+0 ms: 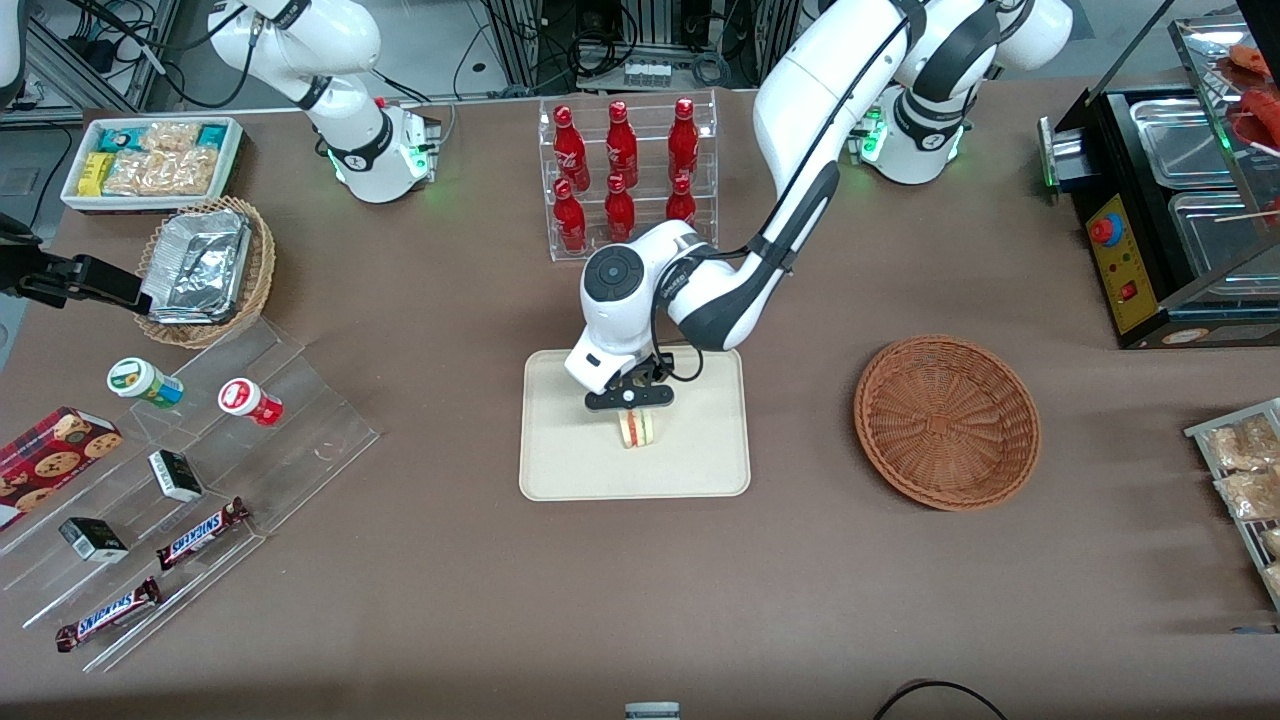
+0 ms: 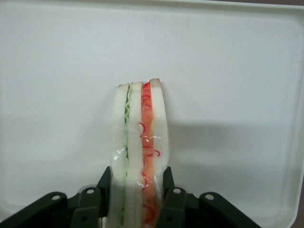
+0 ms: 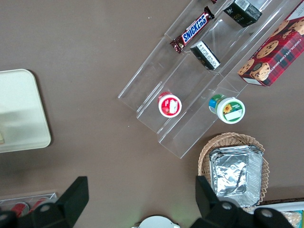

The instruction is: Place sandwich from basket to tray

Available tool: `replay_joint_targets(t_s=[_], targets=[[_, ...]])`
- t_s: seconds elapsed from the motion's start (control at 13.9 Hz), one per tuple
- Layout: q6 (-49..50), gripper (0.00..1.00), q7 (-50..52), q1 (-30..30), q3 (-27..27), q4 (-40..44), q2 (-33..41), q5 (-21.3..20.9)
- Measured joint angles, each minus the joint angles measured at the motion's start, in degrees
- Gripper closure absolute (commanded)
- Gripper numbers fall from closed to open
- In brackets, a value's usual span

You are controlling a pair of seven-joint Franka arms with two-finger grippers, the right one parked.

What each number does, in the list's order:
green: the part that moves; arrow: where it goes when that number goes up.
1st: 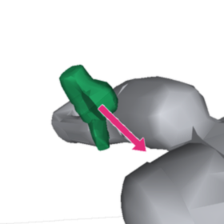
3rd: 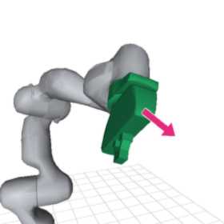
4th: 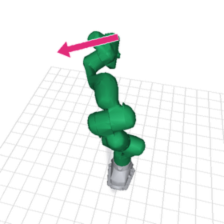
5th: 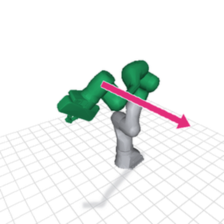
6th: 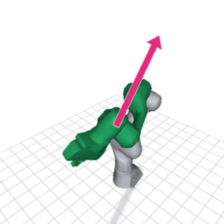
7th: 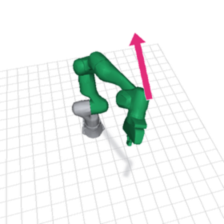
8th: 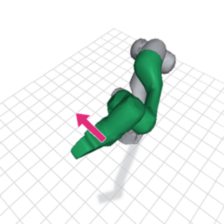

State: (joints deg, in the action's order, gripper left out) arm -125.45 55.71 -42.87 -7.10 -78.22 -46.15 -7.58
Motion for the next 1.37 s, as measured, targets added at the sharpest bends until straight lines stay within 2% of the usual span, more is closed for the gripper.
replay_joint_targets(t_s=[0.43,0.65,1.01,1.37], targets=[[0.42,0.00,-1.04,0.24,0.40,2.47,1.38,0.01],[7.24,0.00,-0.81,1.92,0.96,3.57,6.70,0.40],[21.19,0.00,-1.81,8.71,1.19,3.42,17.73,1.21],[28.95,0.00,-13.63,17.02,1.37,-0.62,26.32,3.88]])
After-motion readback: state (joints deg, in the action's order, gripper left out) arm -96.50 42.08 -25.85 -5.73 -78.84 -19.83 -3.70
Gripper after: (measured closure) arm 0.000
